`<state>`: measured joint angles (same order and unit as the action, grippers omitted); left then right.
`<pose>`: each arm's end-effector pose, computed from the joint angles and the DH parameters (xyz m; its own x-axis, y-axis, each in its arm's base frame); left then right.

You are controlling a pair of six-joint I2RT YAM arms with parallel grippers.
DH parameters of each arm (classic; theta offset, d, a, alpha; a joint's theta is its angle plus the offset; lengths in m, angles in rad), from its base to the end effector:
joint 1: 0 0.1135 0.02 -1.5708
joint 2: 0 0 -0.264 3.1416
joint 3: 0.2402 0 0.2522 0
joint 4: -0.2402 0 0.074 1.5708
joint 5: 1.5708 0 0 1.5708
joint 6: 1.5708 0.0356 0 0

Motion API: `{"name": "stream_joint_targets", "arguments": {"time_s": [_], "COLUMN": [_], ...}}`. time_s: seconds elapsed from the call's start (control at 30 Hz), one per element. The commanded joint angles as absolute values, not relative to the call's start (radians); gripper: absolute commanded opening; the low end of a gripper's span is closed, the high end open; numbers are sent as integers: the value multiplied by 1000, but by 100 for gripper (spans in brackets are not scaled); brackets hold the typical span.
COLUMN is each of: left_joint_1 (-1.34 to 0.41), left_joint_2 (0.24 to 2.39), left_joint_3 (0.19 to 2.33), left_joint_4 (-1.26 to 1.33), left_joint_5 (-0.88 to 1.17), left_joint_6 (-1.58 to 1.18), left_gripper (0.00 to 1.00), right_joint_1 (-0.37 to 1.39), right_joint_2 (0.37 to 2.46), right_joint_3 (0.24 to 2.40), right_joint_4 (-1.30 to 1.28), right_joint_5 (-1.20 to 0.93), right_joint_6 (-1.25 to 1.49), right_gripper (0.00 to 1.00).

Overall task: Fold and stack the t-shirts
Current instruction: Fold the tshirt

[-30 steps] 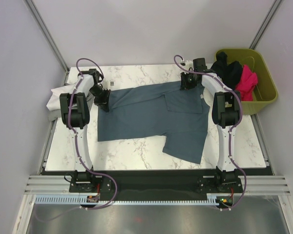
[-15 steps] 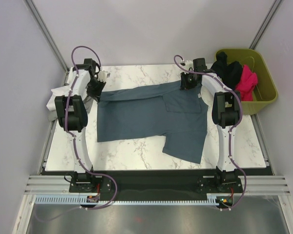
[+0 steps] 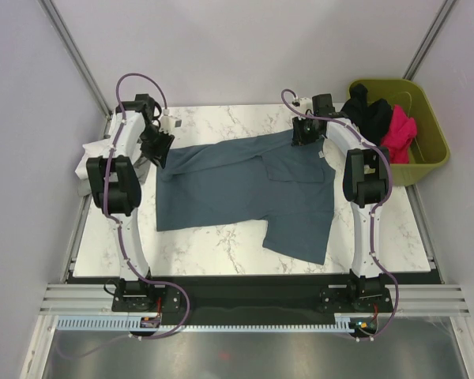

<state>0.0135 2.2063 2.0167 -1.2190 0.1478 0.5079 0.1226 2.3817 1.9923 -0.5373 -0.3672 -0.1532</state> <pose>0.4462 0.0008 0.2309 -0.8571 0.4695 -0.2118 0.4890 0.8709 -0.0485 0.5197 0.0769 0.1721 -0.7343 -0.2340 -0.6373 -0.4454 0.8745 0.1921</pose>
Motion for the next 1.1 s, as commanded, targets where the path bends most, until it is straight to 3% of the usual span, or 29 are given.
{"name": "stream_joint_targets", "arguments": {"time_s": [0.0, 0.2, 0.6, 0.87, 1.07], "left_joint_1": [12, 12, 11, 11, -23], "left_joint_2": [2120, 2264, 2485, 2606, 2675], "left_joint_3": [2063, 2123, 2310, 2434, 2510], "left_joint_4": [-1258, -1232, -1174, -1078, -982], "left_joint_5": [251, 190, 114, -43, -103], "left_joint_6": [483, 365, 341, 367, 400], "left_gripper": [36, 35, 33, 34, 50], "right_joint_1": [127, 135, 135, 137, 135], "right_joint_2": [2385, 2416, 2437, 2467, 2503], "right_joint_3": [2029, 2063, 2082, 2083, 2095], "right_joint_4": [-515, -508, -503, -508, -512], "right_joint_5": [-365, -368, -348, -243, -164], "right_joint_6": [-153, -137, -138, -138, -158], "right_gripper": [26, 26, 26, 28, 29]}}
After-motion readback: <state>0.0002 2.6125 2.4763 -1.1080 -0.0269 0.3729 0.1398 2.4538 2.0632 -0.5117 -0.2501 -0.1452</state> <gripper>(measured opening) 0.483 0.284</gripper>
